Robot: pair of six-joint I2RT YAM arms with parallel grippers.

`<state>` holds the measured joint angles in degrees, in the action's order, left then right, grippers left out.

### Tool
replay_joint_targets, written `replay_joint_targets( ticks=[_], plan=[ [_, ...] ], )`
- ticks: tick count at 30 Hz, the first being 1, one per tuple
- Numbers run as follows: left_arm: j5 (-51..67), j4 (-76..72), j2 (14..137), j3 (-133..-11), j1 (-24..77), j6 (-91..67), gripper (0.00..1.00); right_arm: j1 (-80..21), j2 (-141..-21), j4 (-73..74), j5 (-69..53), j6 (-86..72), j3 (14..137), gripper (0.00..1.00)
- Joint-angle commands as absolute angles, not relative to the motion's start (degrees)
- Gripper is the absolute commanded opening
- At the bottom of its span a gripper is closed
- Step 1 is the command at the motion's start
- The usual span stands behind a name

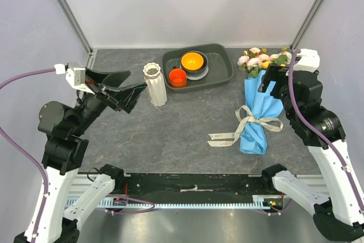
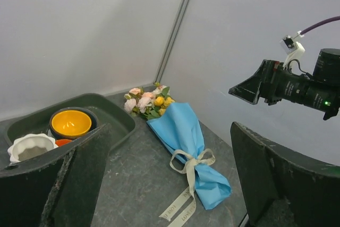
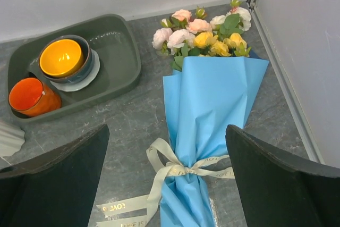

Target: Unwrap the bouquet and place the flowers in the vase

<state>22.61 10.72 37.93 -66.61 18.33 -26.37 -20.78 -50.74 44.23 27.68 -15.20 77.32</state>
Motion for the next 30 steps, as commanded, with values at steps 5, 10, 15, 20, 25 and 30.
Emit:
replay_joint_targets(
  ticks=[5, 10, 15, 20, 25, 30],
  plan=[
    [26.71, 12.30, 39.81, -67.68, 18.02, -28.39, 0.98, -20.65, -56.67, 35.70, 23.13, -13.98, 71.56, 0.98],
    [29.70, 12.75, 39.55, -65.13, 18.02, -29.44, 0.98, -20.22, -65.20, 26.11, 23.29, -13.71, 70.48, 0.98],
    [33.13, 15.11, 39.03, -62.84, 18.02, -30.06, 0.98, -12.93, -81.27, 21.71, 17.86, -16.52, 75.22, 0.98],
    [33.49, 20.65, 39.37, -63.72, 18.10, -27.34, 0.98, -8.10, -94.82, 19.87, 16.52, -16.17, 81.99, 0.98],
    [34.54, 24.07, 39.38, -62.93, 18.10, -26.19, 0.95, -5.63, -106.67, 19.69, 14.68, -13.89, 90.50, 0.91],
    [34.37, 25.22, 39.37, -61.70, 18.11, -25.23, 0.93, -5.71, -113.46, 20.39, 13.20, -10.73, 95.44, 0.87]
  ],
)
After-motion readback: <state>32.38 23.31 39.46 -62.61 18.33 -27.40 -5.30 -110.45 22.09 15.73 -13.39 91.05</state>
